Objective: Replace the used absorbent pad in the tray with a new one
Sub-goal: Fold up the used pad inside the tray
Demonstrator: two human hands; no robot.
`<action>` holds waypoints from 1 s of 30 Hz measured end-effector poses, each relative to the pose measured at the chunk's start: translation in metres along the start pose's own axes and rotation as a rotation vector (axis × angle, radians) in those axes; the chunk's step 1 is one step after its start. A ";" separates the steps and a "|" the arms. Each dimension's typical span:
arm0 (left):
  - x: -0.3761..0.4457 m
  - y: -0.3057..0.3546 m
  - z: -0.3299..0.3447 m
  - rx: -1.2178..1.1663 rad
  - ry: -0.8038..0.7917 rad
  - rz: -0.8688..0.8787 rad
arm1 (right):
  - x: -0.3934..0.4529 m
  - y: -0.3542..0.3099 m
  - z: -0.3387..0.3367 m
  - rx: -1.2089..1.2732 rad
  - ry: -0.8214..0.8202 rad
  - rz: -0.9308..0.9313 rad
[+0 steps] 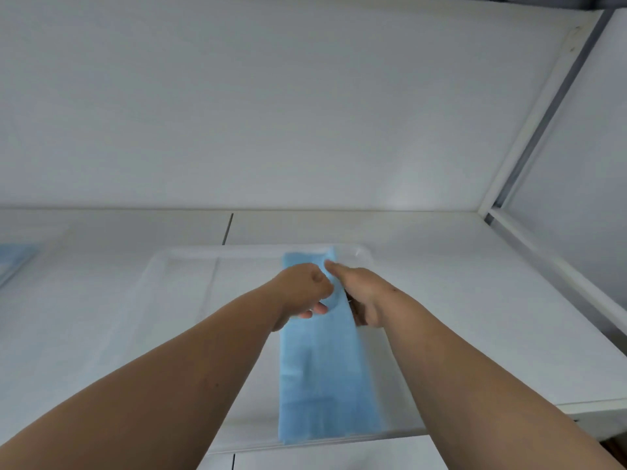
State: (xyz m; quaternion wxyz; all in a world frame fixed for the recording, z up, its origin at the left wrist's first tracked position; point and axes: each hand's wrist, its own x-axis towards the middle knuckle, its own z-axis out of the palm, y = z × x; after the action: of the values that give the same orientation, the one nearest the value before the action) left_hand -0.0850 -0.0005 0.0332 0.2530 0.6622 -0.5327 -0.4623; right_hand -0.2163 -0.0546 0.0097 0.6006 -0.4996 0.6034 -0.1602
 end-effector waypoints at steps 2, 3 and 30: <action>0.003 -0.011 0.004 0.123 0.038 0.045 | 0.003 0.009 -0.003 -0.133 0.053 0.001; 0.003 -0.017 0.004 0.175 0.053 0.059 | 0.003 0.011 -0.002 -0.170 0.061 0.000; -0.003 -0.076 0.018 0.993 -0.056 0.052 | -0.022 0.013 -0.003 -1.106 -0.086 -0.188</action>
State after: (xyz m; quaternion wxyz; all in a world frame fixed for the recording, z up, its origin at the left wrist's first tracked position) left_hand -0.0648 0.0285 -0.0371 -0.0958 0.6766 -0.7115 -0.1639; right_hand -0.2293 -0.0329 0.0125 0.2564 -0.7978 0.5254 0.1478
